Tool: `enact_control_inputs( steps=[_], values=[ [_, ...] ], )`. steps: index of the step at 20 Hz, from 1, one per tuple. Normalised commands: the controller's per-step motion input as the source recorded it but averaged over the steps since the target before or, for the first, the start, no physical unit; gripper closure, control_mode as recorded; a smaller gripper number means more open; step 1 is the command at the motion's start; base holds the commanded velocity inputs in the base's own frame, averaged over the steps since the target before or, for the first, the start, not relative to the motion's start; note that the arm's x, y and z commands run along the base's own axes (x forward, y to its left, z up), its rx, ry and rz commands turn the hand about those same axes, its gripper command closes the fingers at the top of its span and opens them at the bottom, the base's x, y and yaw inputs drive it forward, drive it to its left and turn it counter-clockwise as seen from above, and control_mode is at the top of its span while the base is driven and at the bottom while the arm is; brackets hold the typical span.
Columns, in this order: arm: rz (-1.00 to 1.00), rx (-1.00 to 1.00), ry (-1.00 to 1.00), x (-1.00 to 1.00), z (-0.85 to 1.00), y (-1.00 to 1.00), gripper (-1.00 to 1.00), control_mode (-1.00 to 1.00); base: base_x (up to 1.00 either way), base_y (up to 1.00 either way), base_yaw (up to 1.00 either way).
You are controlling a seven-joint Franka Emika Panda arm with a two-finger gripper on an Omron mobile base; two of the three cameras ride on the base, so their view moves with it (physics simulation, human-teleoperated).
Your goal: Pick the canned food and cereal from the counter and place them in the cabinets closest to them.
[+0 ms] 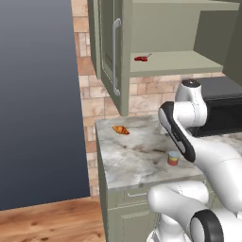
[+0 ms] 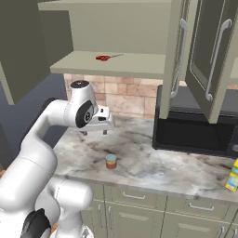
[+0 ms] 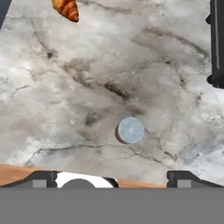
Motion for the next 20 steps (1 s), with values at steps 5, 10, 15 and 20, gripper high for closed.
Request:
enact_control_inputs(
  steps=[5,10,15,20],
  values=[
    [0.04,-0.04,0.0,0.0,-0.3,-0.15,-1.0,-1.0,0.0,0.0,0.0],
    [0.04,-0.02,0.0,0.0,-0.3,-0.14,-1.0,-1.0,0.0,0.0,0.0],
    [0.04,0.0,0.0,0.02,-0.31,-0.11,-1.0,-1.0,0.0,0.0,0.0],
    [0.05,0.0,0.0,0.03,-0.31,-0.08,-1.0,-1.0,0.0,0.0,0.0]
  ],
)
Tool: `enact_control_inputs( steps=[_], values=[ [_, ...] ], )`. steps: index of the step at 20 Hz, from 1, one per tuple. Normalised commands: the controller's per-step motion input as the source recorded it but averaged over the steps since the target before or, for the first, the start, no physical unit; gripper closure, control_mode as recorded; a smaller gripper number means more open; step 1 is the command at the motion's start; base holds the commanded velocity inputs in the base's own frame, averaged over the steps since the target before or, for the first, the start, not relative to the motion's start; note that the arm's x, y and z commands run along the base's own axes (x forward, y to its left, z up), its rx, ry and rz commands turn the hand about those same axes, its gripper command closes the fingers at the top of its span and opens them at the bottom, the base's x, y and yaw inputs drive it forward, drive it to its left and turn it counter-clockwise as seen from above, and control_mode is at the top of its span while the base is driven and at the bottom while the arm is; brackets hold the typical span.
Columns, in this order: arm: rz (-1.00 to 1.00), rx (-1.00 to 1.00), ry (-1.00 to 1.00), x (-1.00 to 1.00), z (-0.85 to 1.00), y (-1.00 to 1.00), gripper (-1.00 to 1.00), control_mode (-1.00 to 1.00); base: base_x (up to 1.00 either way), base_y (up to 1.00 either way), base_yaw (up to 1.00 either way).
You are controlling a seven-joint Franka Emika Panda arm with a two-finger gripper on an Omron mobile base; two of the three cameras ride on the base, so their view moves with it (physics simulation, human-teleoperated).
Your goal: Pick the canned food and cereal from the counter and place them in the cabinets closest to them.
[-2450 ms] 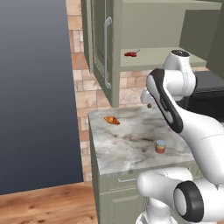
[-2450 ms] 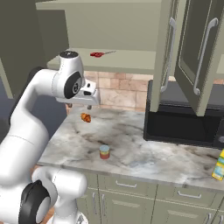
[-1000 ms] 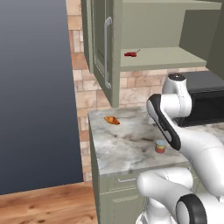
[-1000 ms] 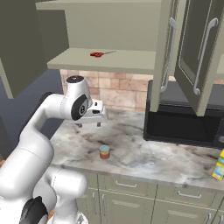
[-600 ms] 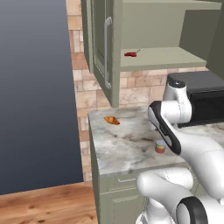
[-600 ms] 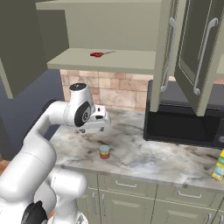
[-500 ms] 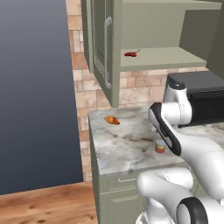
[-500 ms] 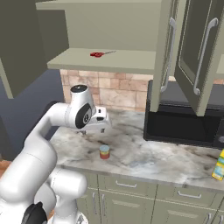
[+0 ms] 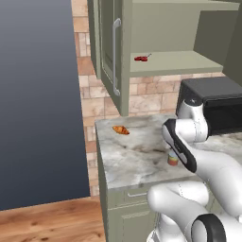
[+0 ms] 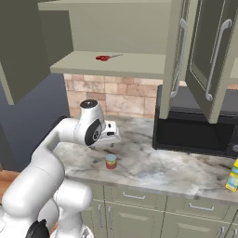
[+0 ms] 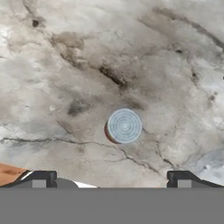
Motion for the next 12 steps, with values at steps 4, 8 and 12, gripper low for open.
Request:
enact_control_inputs(
  steps=[4,8,12],
  values=[
    [0.04,0.0,0.0,0.08,-0.31,-0.05,-1.0,-1.0,0.0,0.0,0.0],
    [0.04,-0.01,0.0,0.11,-0.31,-0.03,-1.0,-1.0,0.0,0.0,0.0],
    [0.04,-0.01,0.01,0.12,-0.31,-0.04,-1.0,-1.0,0.0,0.0,0.0]
  ],
)
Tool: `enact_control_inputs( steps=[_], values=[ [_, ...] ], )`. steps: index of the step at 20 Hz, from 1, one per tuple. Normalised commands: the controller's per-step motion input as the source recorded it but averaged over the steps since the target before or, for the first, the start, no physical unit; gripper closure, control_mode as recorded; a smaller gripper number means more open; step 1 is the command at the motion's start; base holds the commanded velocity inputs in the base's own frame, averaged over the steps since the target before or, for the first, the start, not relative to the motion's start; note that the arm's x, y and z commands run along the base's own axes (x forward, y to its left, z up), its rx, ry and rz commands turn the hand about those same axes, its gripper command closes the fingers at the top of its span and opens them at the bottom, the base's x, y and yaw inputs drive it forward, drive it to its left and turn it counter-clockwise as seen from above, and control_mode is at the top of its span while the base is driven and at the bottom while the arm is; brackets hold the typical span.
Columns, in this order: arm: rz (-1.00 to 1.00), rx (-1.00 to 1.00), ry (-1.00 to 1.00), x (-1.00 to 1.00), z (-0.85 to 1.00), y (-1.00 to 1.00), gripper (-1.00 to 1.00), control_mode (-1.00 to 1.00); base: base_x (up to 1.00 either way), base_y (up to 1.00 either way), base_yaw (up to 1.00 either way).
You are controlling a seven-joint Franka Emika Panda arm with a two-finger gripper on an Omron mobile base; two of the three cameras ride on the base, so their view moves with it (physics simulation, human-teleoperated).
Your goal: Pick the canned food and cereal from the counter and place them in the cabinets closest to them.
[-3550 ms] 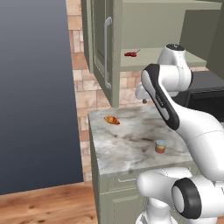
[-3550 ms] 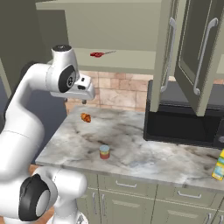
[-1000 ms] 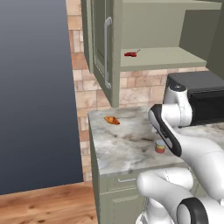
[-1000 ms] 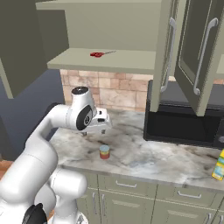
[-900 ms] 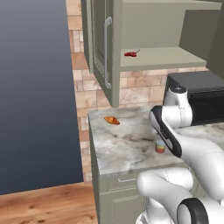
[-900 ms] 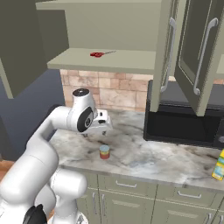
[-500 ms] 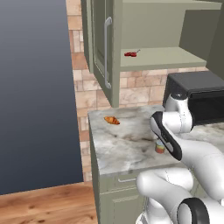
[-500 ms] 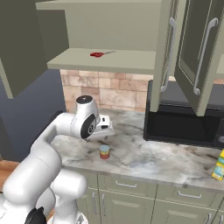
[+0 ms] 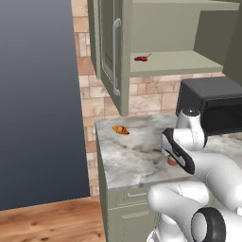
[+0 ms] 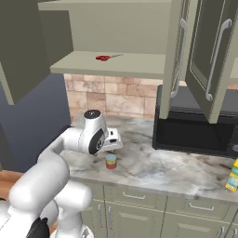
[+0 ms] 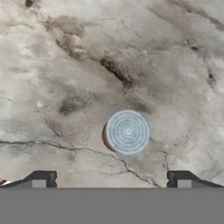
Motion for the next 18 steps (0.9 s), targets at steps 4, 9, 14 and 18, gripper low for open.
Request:
enact_control_inputs(
  steps=[4,9,14,18],
  values=[
    [0.04,-0.02,0.01,0.13,-0.32,-0.04,-1.0,-1.0,0.0,0.0,0.0],
    [0.04,-0.03,0.01,0.15,-0.29,-0.04,-1.0,-1.0,0.0,0.0,0.0],
    [0.04,0.0,0.01,0.18,-0.23,-0.07,-1.0,-1.0,0.0,0.0,0.0],
    [0.05,0.0,0.02,0.15,-0.27,-0.09,-1.0,-1.0,0.0,0.0,0.0]
  ],
)
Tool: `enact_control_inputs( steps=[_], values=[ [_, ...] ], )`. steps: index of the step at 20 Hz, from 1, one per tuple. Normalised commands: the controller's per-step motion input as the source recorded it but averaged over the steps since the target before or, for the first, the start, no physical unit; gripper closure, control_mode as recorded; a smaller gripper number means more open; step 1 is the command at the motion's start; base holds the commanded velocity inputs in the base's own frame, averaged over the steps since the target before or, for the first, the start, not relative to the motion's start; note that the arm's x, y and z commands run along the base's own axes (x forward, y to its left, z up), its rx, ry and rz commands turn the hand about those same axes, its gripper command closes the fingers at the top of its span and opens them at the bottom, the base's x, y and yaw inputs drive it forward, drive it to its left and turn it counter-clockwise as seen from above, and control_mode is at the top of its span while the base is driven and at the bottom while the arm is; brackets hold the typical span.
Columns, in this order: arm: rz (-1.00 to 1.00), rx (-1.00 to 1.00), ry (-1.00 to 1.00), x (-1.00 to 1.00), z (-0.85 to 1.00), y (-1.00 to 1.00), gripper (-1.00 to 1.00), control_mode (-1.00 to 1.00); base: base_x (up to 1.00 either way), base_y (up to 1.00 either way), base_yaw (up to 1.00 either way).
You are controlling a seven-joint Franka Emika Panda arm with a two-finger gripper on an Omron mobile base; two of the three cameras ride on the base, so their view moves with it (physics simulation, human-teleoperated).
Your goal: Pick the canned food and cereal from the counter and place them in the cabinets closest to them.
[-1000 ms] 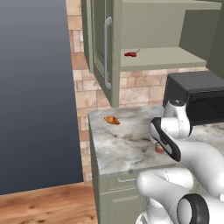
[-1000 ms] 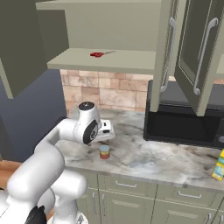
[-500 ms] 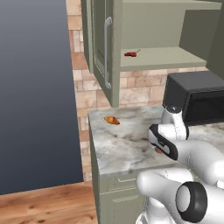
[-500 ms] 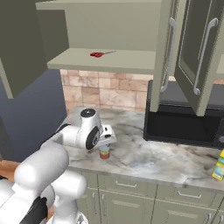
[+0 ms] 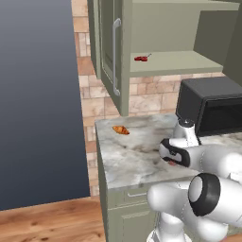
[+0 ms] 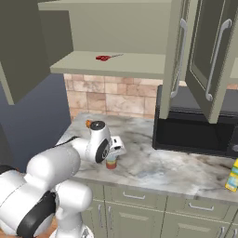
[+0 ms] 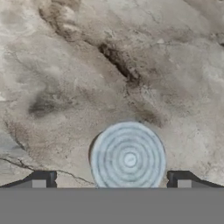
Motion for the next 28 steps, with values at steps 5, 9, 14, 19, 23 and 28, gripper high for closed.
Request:
enact_control_inputs(
  steps=[5,9,14,19,23,28],
  values=[
    [0.05,0.0,0.02,0.12,-0.33,-0.09,-1.0,-1.0,0.0,0.0,0.0],
    [0.03,0.0,0.03,0.1,-0.23,0.0,1.0,-1.0,0.0,0.0,0.0],
    [-0.02,0.0,0.0,0.0,0.06,0.0,1.0,-1.0,0.0,0.0,0.0],
    [-0.07,0.03,0.03,0.0,0.48,0.0,1.0,-1.0,0.0,0.0,0.0],
    [-0.08,0.01,0.06,0.0,0.6,0.0,1.0,-1.0,0.0,0.0,0.0],
    [-0.08,0.0,0.07,-0.02,0.61,0.0,1.0,-1.0,0.0,0.0,0.0]
  ],
)
